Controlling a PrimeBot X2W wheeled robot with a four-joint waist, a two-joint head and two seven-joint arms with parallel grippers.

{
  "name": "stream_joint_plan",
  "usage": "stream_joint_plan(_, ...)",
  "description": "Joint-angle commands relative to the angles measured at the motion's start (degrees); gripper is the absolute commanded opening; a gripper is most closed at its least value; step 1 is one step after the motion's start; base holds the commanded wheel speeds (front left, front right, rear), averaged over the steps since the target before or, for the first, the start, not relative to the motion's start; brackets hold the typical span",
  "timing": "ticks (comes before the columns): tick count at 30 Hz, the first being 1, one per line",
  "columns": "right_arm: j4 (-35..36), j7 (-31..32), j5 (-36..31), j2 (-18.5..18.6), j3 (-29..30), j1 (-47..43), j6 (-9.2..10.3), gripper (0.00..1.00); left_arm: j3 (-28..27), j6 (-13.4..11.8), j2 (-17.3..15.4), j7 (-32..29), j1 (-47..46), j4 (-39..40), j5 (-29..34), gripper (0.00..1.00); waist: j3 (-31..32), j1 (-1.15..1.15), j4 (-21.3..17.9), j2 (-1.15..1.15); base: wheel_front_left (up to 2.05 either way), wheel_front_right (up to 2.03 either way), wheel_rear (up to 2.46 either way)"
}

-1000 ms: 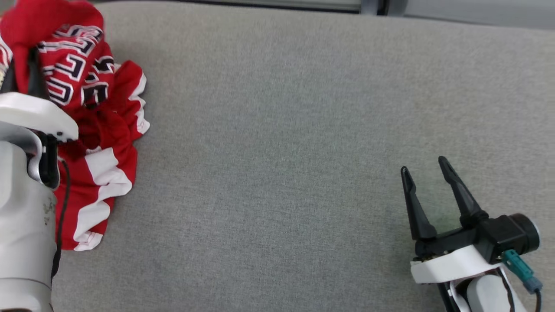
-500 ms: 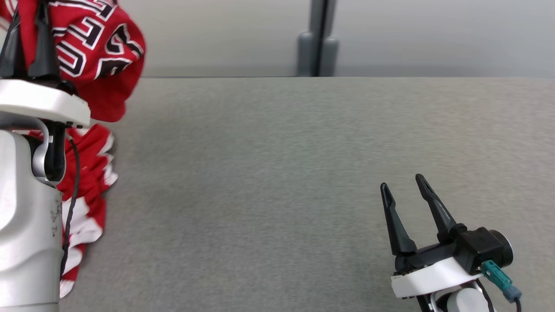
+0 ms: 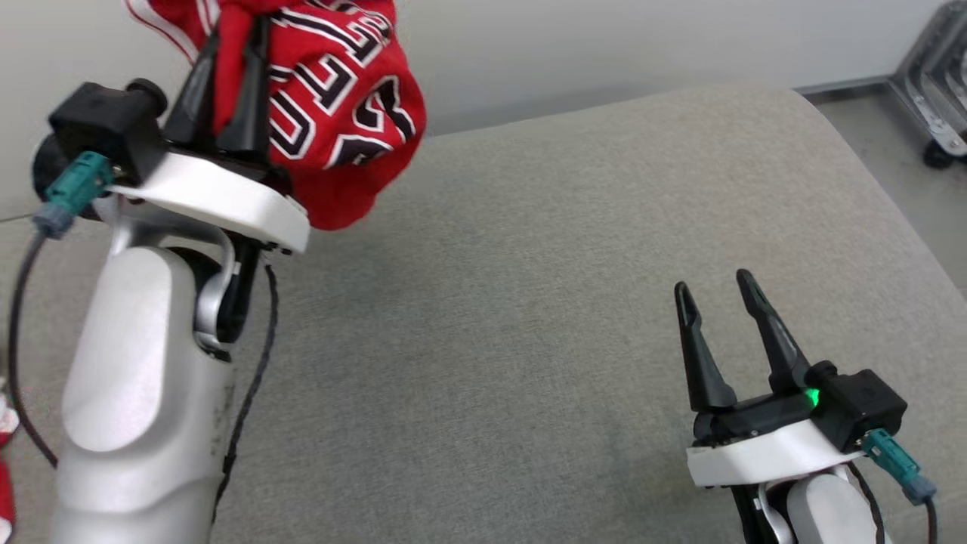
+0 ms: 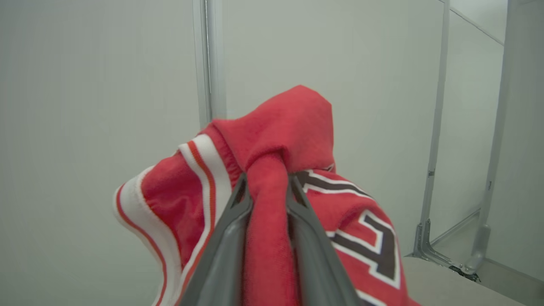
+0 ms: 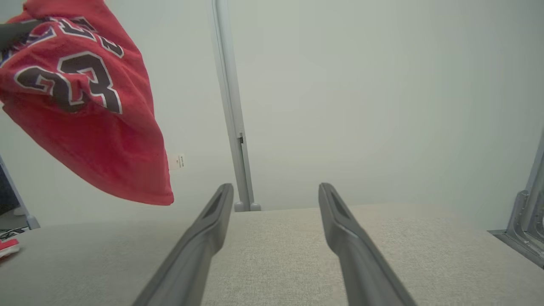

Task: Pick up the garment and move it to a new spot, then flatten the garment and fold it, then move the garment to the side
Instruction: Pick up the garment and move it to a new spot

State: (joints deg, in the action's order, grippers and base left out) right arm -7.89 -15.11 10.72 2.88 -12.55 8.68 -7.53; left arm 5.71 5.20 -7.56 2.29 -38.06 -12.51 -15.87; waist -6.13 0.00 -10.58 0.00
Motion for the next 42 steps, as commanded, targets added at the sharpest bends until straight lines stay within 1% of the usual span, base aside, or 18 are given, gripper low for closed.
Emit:
stream_joint_plan(1, 0.5, -0.1, 0.5, 0.0, 0.3, 0.8, 0.07, 1.0, 0.7, -0.2, 0.3, 0.0, 1.0, 0.0, 0.6, 0.0, -3.4, 0.0, -4.2, 0.0, 0.0, 0.0, 0.0)
stream_joint_plan(8, 1.6, -0.1, 3.2, 0.0, 1.2, 3.3, 0.05, 1.0, 6.2, -0.8, 3.3, 3.0, 3.7, -5.9, 0.7, 0.0, -9.9, 0.0, -10.0, 0.0, 0.0, 0.0, 0.0)
stream_joint_plan(14, 1.7, -0.1, 4.6, 0.0, 1.5, 4.2, 0.05, 1.0, 13.4, -0.6, 4.4, 7.3, 6.3, -14.8, -1.1, 0.0, -12.4, 0.0, -12.2, 0.0, 0.0, 0.0, 0.0)
stream_joint_plan(18, 1.4, -0.1, 4.5, 0.0, 1.6, 4.0, 0.05, 1.0, 20.6, -0.6, 4.6, 8.9, 8.1, -17.4, -9.6, 0.0, -12.2, 0.0, -12.1, 0.0, 0.0, 0.0, 0.0)
stream_joint_plan(19, 1.3, -0.1, 4.2, 0.0, 1.7, 3.9, 0.05, 1.0, 22.7, -0.3, 4.5, 8.9, 8.4, -17.5, -12.2, 0.69, -11.9, 0.0, -11.8, 0.0, 0.0, 0.0, 0.0)
stream_joint_plan(20, 1.2, -0.1, 4.0, 0.0, 1.8, 3.8, 0.05, 1.0, 25.0, -0.1, 4.6, 8.9, 8.4, -17.4, -14.2, 1.0, -11.5, 0.0, -11.4, 0.0, 0.0, 0.0, 0.0)
stream_joint_plan(21, 1.0, -0.1, 3.7, 0.0, 1.7, 3.7, 0.05, 1.0, 27.1, 0.1, 4.6, 8.9, 8.6, -17.2, -16.5, 1.0, -11.1, 0.0, -10.9, 0.0, 0.0, 0.0, 0.0)
stream_joint_plan(22, 0.9, -0.1, 3.1, 0.1, 1.8, 3.4, 0.05, 1.0, 30.7, 0.6, 4.5, 9.2, 9.2, -16.3, -21.1, 1.0, -10.0, 0.0, -9.7, 0.0, 0.0, 0.0, 0.0)
stream_joint_plan(23, 0.7, -0.1, 2.7, 0.1, 1.8, 3.2, 0.05, 1.0, 32.2, 0.7, 4.6, 9.5, 9.2, -15.8, -22.4, 1.0, -9.4, 0.0, -9.0, 0.0, 0.0, 0.0, 0.0)
stream_joint_plan(26, 0.5, -0.1, 1.5, 0.0, 1.9, 2.7, 0.05, 1.0, 33.9, -0.5, 4.5, 11.3, 9.2, -14.1, -24.9, 1.0, -7.2, 0.0, -6.3, 0.0, 0.0, 0.0, 0.0)
stream_joint_plan(28, 0.3, -0.1, 0.8, 0.0, 1.7, 1.9, 0.05, 1.0, 33.4, -1.5, 4.6, 12.3, 10.1, -12.2, -25.3, 1.0, -5.6, 0.0, -4.4, 0.0, 0.0, 0.0, 0.0)
stream_joint_plan(29, 0.1, -0.1, 0.5, 0.1, 1.4, 1.6, 0.05, 1.0, 32.5, -2.0, 4.5, 12.5, 10.7, -11.1, -25.2, 1.0, -4.9, 0.0, -3.6, 0.0, 0.0, 0.0, 0.0)
stream_joint_plan(31, -0.5, -0.1, 0.2, 0.1, 1.1, 0.9, 0.05, 1.0, 30.4, -1.5, 3.9, 12.9, 12.2, -7.6, -23.2, 1.0, -3.1, 0.0, -1.7, 0.0, 0.0, 0.0, 0.0)
stream_joint_plan(35, -2.2, -0.1, -0.5, 0.1, 0.6, -0.5, 0.05, 1.0, 21.0, -3.9, 2.6, 12.8, 20.1, 0.1, -18.5, 1.0, 0.4, 0.0, 1.7, 0.0, 0.0, 0.0, 0.0)
stream_joint_plan(39, -2.9, -0.1, -1.5, 0.1, 1.2, -2.2, 0.05, 1.0, 13.3, -5.5, 1.9, 12.8, 27.5, 5.3, -10.7, 1.0, 3.2, 0.0, 4.9, 0.0, 0.0, 0.0, 0.0)
stream_joint_plan(40, -2.9, -0.1, -1.6, 0.1, 1.3, -2.5, 0.05, 1.0, 11.9, -5.6, 1.7, 12.8, 29.2, 6.3, -8.2, 1.0, 3.8, 0.0, 5.6, 0.0, 0.0, 0.0, 0.0)
stream_joint_plan(41, -2.9, -0.1, -1.6, 0.1, 1.3, -2.5, 0.05, 1.0, 11.9, -5.6, 1.7, 12.8, 29.2, 6.3, -8.2, 1.0, 3.8, 0.0, 5.6, 0.0, 0.0, 0.0, 0.0)
stream_joint_plan(42, -2.8, -0.1, -1.6, 0.1, 1.3, -2.7, 0.04, 1.0, 10.6, -5.9, 1.6, 12.8, 31.0, 7.1, -6.1, 1.0, 4.2, 0.0, 6.2, 0.0, 0.0, 0.0, 0.0)
